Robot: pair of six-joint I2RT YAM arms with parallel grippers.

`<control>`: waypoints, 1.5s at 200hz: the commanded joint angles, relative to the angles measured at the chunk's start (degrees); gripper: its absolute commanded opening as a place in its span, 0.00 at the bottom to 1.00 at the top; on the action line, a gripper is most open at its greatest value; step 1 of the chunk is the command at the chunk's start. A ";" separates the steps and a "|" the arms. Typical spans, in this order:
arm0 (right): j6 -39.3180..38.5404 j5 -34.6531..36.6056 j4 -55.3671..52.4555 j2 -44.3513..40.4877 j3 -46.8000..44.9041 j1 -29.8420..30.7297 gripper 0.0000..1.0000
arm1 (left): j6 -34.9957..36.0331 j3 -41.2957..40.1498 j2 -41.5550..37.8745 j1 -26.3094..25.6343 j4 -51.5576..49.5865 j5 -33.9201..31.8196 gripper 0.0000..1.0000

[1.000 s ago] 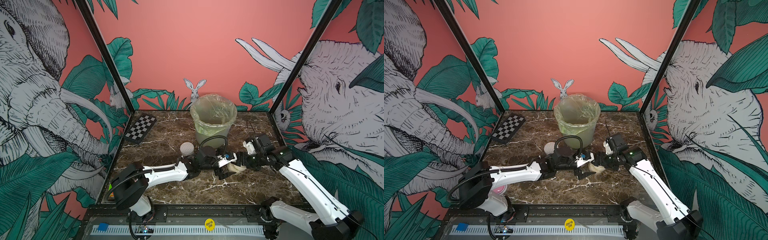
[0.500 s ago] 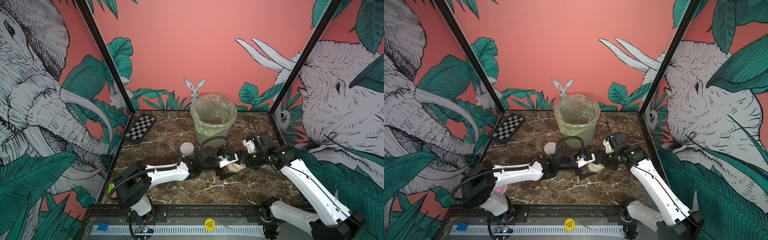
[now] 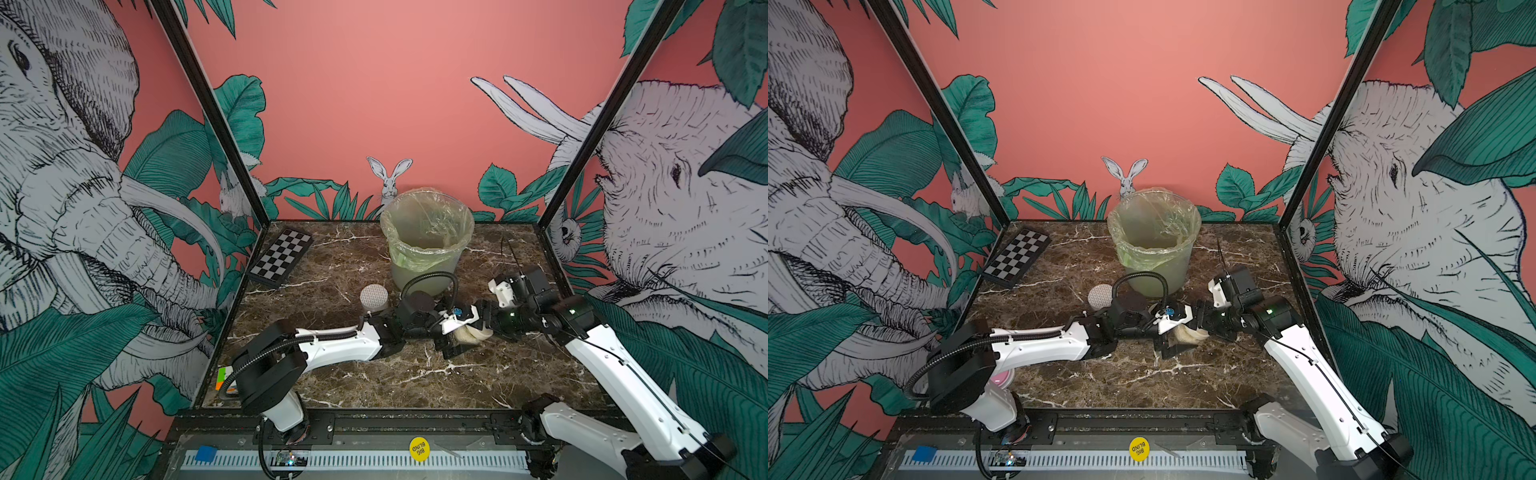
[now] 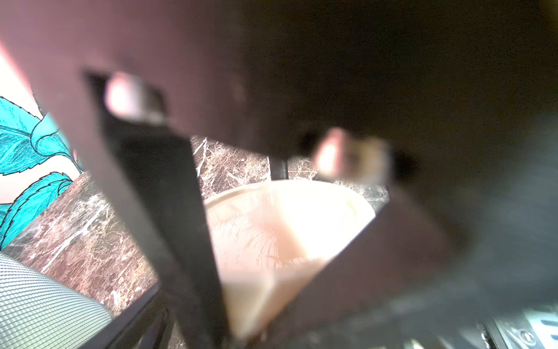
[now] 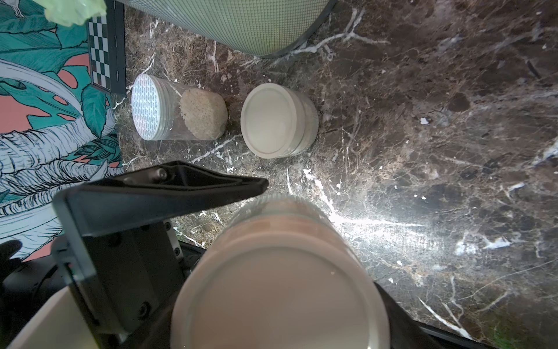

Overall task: Empty moldy rice from jars
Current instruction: Pick up the jar from the center of the board.

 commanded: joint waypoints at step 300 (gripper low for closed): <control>1.36 -3.76 5.27 -1.94 1.55 0.03 0.46 | 0.71 -0.16 1.14 -0.34 -2.45 0.93 1.00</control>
